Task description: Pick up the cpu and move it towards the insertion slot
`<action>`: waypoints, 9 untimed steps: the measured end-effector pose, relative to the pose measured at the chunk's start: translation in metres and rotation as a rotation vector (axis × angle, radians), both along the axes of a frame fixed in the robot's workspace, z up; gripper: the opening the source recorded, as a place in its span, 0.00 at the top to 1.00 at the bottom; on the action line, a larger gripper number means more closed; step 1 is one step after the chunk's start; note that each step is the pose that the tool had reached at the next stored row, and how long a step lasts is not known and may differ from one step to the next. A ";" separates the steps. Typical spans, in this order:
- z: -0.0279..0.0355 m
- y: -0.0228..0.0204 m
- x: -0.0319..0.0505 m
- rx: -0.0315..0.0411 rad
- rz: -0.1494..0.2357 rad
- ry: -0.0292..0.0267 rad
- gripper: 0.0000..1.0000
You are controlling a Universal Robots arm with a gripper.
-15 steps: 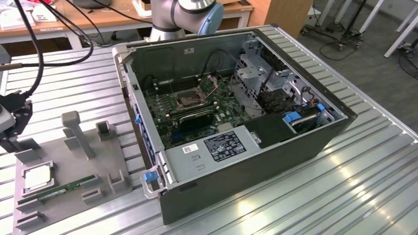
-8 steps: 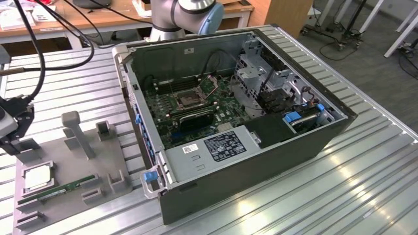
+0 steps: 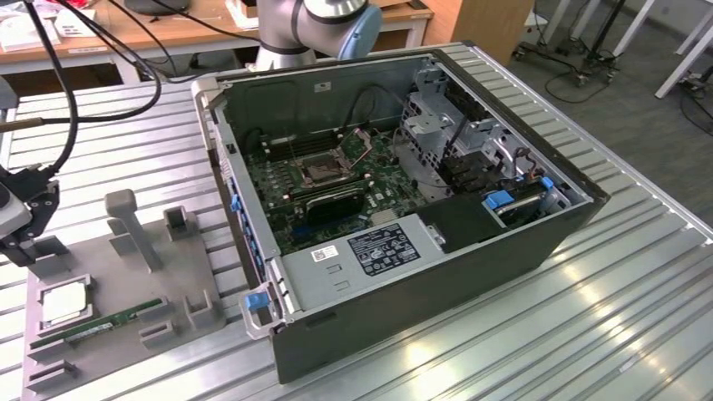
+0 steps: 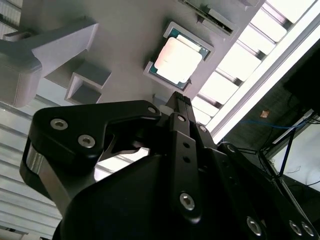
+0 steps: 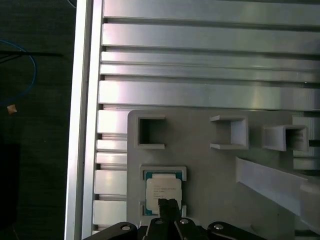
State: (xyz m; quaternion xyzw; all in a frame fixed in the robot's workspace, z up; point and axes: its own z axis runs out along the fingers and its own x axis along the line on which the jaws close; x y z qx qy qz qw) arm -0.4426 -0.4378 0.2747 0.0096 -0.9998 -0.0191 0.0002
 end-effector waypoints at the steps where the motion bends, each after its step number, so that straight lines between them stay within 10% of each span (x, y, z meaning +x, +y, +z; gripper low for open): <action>1: -0.0003 -0.0004 0.0000 0.0000 0.000 0.0000 0.89; 9: -0.0047 -0.0047 -0.0001 0.0000 0.000 0.0000 0.89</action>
